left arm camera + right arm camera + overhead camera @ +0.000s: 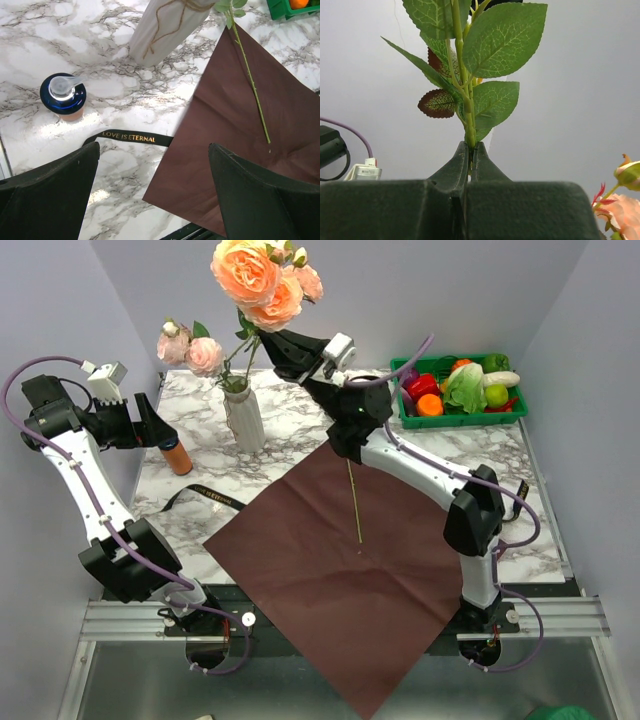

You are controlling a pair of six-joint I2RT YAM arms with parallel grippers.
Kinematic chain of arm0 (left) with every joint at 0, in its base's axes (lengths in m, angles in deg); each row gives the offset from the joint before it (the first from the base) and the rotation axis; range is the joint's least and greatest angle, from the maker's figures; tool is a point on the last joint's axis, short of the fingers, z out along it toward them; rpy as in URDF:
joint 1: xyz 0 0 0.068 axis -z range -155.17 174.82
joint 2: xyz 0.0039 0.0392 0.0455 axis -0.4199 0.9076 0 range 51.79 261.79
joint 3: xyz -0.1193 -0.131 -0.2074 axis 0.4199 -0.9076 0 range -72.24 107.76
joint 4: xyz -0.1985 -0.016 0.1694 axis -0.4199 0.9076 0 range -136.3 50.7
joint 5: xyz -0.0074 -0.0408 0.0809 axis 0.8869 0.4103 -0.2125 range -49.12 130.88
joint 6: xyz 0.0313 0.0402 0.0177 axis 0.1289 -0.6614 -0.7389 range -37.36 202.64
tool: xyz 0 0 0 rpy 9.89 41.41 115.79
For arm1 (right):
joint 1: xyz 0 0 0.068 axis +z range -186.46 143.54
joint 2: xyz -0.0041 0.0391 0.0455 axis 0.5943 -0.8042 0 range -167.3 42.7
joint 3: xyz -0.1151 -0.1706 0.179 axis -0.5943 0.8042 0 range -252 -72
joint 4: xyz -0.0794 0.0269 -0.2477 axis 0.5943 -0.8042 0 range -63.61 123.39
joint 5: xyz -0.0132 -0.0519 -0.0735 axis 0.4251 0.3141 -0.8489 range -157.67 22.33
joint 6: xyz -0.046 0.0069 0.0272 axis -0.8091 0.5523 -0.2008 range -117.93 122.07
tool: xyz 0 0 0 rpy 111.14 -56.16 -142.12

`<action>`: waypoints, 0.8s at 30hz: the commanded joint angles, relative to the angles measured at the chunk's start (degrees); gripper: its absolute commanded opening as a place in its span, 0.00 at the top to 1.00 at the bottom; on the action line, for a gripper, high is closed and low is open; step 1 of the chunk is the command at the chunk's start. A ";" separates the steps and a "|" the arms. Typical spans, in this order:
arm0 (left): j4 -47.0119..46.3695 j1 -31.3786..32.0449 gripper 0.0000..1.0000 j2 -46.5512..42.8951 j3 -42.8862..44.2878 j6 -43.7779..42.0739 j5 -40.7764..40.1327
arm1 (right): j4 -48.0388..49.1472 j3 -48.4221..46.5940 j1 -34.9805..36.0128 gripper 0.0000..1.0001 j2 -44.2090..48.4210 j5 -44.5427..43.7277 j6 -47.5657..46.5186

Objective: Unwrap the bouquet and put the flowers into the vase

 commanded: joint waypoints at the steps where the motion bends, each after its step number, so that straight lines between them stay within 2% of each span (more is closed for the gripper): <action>1: -0.32 -0.53 0.01 -1.90 -1.01 0.21 1.10 | 3.30 5.81 0.16 0.99 3.35 1.55 0.97; 10: -0.49 -0.44 0.01 -1.99 -1.37 0.20 1.10 | 7.17 17.76 0.43 0.99 9.60 0.59 -0.35; 18: -0.67 -0.44 0.01 -1.99 -1.98 0.12 0.93 | 7.79 15.40 0.43 0.99 6.88 -0.47 -0.96; 24: -0.49 -0.44 0.01 -1.73 -1.72 -0.58 0.49 | 9.28 16.61 0.34 0.99 8.01 -2.67 -5.79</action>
